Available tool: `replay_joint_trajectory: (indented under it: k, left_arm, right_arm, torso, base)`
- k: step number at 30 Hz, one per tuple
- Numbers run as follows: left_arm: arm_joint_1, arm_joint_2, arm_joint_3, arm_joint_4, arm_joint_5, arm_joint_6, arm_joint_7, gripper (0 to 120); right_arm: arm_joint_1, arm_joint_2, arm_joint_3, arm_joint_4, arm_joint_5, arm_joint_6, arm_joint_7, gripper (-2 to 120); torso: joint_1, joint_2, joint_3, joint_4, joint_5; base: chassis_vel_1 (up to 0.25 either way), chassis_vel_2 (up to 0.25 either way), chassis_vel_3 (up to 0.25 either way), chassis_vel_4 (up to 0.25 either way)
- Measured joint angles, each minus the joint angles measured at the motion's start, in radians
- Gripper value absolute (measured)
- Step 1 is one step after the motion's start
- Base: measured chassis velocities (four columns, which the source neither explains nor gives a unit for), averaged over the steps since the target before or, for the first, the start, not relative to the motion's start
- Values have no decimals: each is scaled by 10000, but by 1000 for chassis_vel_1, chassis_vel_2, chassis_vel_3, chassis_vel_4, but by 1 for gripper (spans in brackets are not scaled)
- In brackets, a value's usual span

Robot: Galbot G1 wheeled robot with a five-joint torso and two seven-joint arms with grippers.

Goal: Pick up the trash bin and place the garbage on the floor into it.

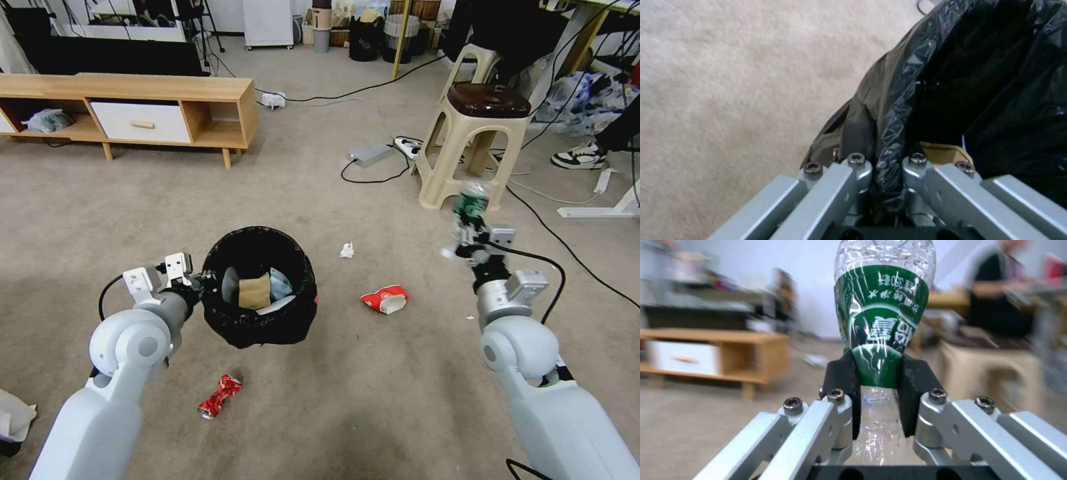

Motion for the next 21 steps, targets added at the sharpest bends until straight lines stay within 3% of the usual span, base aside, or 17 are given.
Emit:
replay_joint_trajectory:
  k: [3, 6, 12, 15, 18, 21]
  left_arm:
    - [28, 0, 142, 4, -31, 0, -21, 0]
    - [20, -20, 639, 28, -88, 0, -148, 0]
    - [-223, 72, 1410, 170, -59, 0, -249, 0]
    - [-291, 99, 1553, 231, -60, 0, -251, 0]
    - [-534, 161, 2176, 468, -68, 0, -251, 0]
    - [-613, 144, 2371, 530, -85, 0, -235, 0]
  right_arm:
    - [-92, -41, -6, -52, -21, 547, -569, 16]
    - [-348, -76, -6, 19, 31, 1654, -1882, 16]
    - [-401, -404, -217, 446, -160, 2219, -2718, 16]
    - [-369, -513, -295, 516, -246, 2290, -2856, 16]
    - [-239, -907, -818, 792, -309, 2389, -3163, 16]
    - [-199, -960, -1002, 825, -285, 2407, -3216, 16]
  torso:
    - [0, 0, -1, -3, -1]
    - [0, 0, 0, -3, 1]
    - [0, 0, -1, -3, 1]
    - [0, 0, -1, -3, 0]
    - [0, 0, 0, -2, -1]
    - [0, 0, -1, -2, 0]
  base:
    - [0, 0, 0, 0]
    - [0, 0, 0, 0]
    - [0, 0, 0, 0]
    - [0, 0, 0, 0]
    - [0, 0, 0, 0]
    - [0, 0, 0, 0]
